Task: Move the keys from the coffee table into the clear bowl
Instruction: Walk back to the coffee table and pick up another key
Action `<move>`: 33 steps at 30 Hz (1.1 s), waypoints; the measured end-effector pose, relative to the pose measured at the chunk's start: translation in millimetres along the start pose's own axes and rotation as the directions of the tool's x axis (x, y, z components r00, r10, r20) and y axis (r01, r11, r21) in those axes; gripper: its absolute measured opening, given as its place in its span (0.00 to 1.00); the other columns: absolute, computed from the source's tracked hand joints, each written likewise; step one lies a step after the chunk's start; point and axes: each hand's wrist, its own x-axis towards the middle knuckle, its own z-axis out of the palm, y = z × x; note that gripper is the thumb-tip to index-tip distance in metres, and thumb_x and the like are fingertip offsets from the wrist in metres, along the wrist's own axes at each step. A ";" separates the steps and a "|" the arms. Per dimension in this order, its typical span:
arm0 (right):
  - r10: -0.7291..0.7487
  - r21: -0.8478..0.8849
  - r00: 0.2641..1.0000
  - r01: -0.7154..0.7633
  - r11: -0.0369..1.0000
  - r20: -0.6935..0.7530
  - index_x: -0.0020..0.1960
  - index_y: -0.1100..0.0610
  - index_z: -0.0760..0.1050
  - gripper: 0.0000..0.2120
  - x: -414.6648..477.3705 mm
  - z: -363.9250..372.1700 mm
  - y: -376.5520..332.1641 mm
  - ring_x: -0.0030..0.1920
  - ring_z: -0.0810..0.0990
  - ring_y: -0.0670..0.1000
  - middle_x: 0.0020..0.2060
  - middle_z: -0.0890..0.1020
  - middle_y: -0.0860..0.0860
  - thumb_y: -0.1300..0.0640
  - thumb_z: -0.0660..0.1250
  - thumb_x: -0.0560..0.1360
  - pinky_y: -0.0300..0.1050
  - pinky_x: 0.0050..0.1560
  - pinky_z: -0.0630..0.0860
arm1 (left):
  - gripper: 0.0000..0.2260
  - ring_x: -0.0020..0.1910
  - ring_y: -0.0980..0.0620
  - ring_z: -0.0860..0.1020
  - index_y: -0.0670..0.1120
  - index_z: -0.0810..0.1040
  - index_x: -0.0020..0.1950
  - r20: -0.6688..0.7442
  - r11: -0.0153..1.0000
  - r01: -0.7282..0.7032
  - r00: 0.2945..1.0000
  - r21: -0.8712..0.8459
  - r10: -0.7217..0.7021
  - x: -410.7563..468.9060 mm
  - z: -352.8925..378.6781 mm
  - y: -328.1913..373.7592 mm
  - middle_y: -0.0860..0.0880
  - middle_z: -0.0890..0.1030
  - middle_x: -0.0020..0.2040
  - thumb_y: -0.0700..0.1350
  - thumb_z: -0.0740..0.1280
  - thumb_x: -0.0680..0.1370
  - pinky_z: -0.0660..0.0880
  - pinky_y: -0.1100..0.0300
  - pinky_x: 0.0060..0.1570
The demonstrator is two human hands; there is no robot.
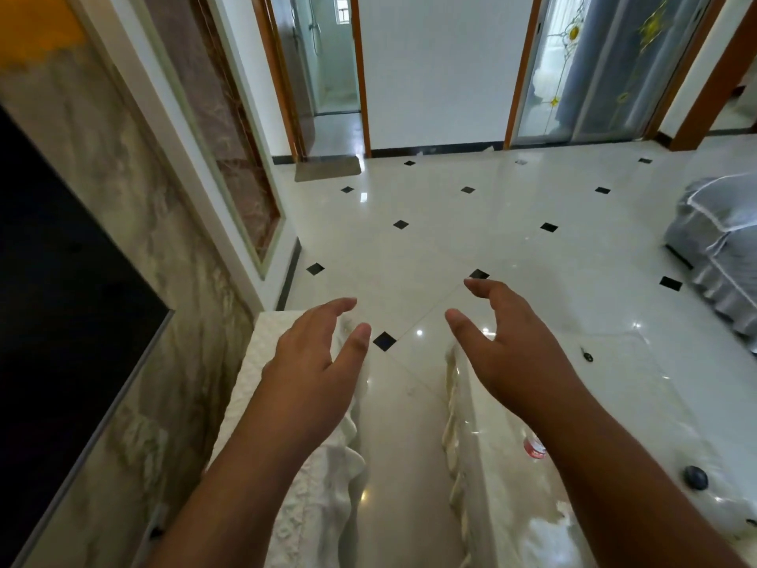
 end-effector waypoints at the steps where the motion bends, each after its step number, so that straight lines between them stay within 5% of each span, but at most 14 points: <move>1: 0.010 -0.005 1.000 -0.009 1.000 0.009 0.72 0.42 0.64 0.25 8.4 0.7 2.1 0.70 0.68 0.46 0.70 0.70 0.42 0.39 0.63 0.77 0.41 0.59 0.64 | 0.20 0.68 0.54 0.68 0.63 0.67 0.70 0.001 1.000 0.008 1.000 0.007 -0.008 10.4 2.0 -0.1 0.59 0.69 0.70 0.62 0.57 0.79 0.72 0.42 0.63; 8: 0.057 -0.060 0.998 -0.057 0.997 0.001 0.73 0.42 0.63 0.27 79.8 15.8 14.8 0.70 0.68 0.48 0.72 0.68 0.43 0.38 0.61 0.77 0.44 0.62 0.65 | 0.20 0.66 0.57 0.67 0.64 0.66 0.71 0.037 1.000 0.000 0.999 0.007 0.000 92.4 13.4 -5.5 0.62 0.67 0.67 0.62 0.57 0.79 0.71 0.43 0.64; 13: 0.083 -0.102 0.996 -0.085 0.991 -0.030 0.72 0.41 0.63 0.26 144.8 35.8 4.8 0.69 0.68 0.47 0.71 0.69 0.43 0.37 0.61 0.76 0.43 0.59 0.65 | 0.20 0.63 0.62 0.65 0.63 0.66 0.71 0.055 0.997 -0.072 0.996 0.004 0.071 171.5 7.5 -23.9 0.61 0.68 0.71 0.62 0.58 0.79 0.66 0.55 0.61; 19: 0.057 -0.117 0.987 -0.075 0.990 -0.148 0.72 0.41 0.64 0.25 233.1 55.0 -25.1 0.59 0.67 0.39 0.70 0.70 0.43 0.37 0.61 0.76 0.41 0.56 0.65 | 0.21 0.71 0.55 0.66 0.64 0.65 0.71 0.095 0.991 -0.132 0.986 -0.019 0.134 275.7 -15.1 -30.8 0.60 0.67 0.72 0.63 0.56 0.79 0.66 0.43 0.68; 33: 0.073 -0.056 0.988 -0.081 0.995 -0.138 0.70 0.39 0.64 0.24 378.4 115.2 -20.7 0.60 0.66 0.38 0.68 0.69 0.40 0.37 0.62 0.76 0.41 0.56 0.65 | 0.21 0.64 0.61 0.68 0.64 0.66 0.71 0.100 0.988 -0.157 0.983 -0.005 0.156 432.1 -23.9 -54.0 0.63 0.69 0.67 0.64 0.57 0.78 0.69 0.44 0.65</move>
